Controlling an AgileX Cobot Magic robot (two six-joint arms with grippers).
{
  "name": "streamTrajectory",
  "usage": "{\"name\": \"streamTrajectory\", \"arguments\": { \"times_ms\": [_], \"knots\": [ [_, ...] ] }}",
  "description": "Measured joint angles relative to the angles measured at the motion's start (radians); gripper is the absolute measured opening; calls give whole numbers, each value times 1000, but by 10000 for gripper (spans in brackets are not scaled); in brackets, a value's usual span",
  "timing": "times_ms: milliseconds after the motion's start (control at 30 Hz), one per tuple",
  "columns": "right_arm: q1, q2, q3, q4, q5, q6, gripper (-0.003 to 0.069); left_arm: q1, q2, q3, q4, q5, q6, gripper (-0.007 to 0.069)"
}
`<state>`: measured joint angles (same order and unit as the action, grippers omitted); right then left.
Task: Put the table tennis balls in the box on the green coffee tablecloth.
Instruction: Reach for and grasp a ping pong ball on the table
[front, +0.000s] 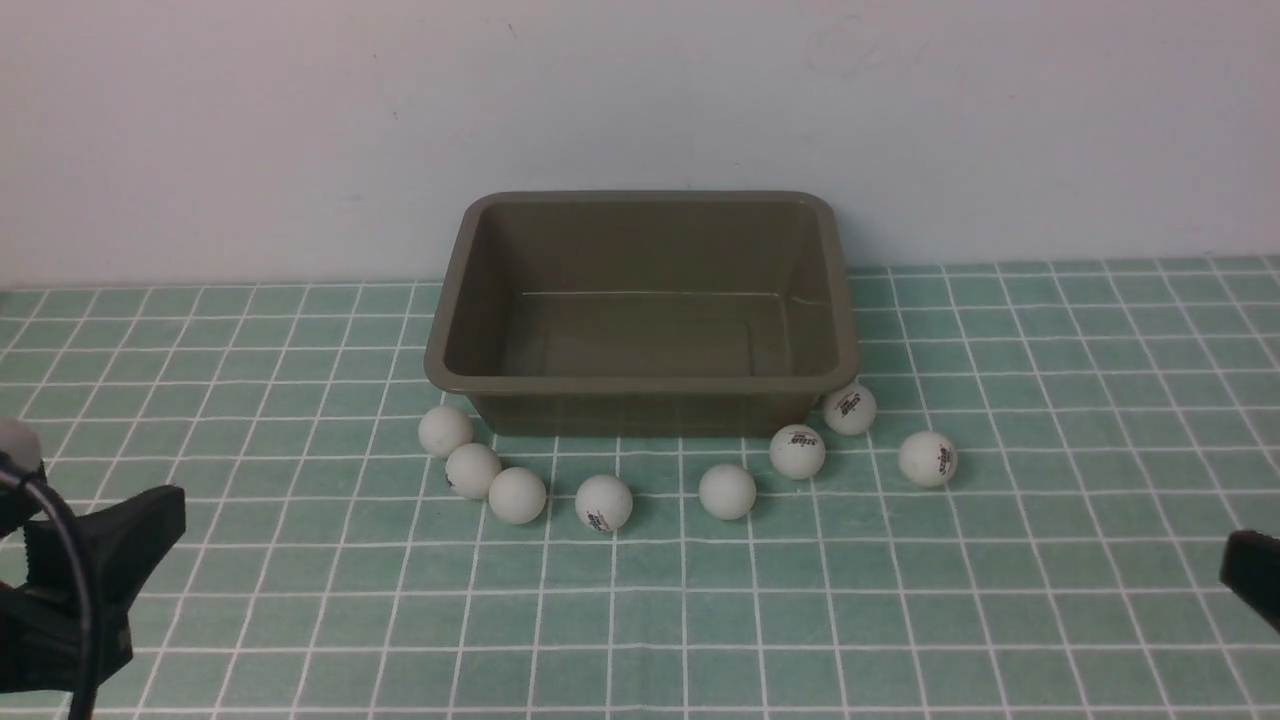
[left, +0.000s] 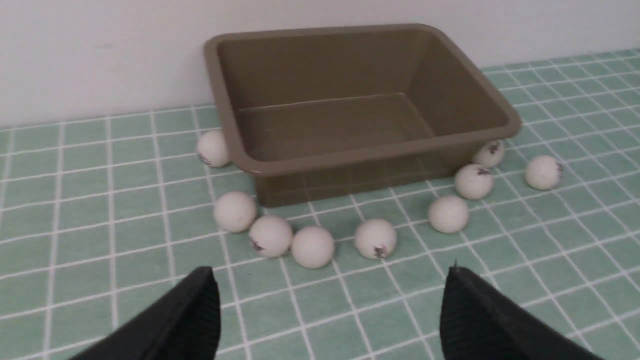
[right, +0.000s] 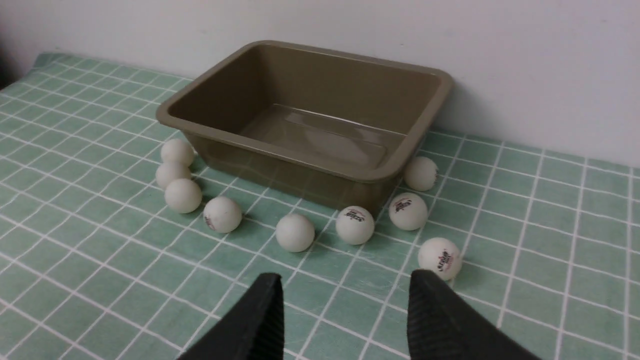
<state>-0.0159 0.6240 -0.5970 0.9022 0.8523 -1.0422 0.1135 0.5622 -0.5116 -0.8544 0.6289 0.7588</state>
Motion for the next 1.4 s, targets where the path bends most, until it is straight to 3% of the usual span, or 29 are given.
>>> {"name": "streamTrajectory", "arguments": {
  "times_ms": [167, 300, 700, 1033, 1400],
  "knots": [
    [0, 199, -94, -72, -6, -21, 316, 0, 0, 0, -139, 104, 98, 532],
    [0, 367, -136, -96, -29, -21, 316, 0, 0, 0, -178, 108, 165, 532],
    [6, 719, -288, -96, -79, 1, 332, 0, 0, -1, -183, 108, 181, 532],
    [106, 924, -393, -121, -144, 22, 423, 0, 0, -1, -183, 108, 182, 532],
    [141, 1122, -501, -169, -212, 112, 433, 0, 0, -1, -178, 125, 182, 532]
  ]
}}
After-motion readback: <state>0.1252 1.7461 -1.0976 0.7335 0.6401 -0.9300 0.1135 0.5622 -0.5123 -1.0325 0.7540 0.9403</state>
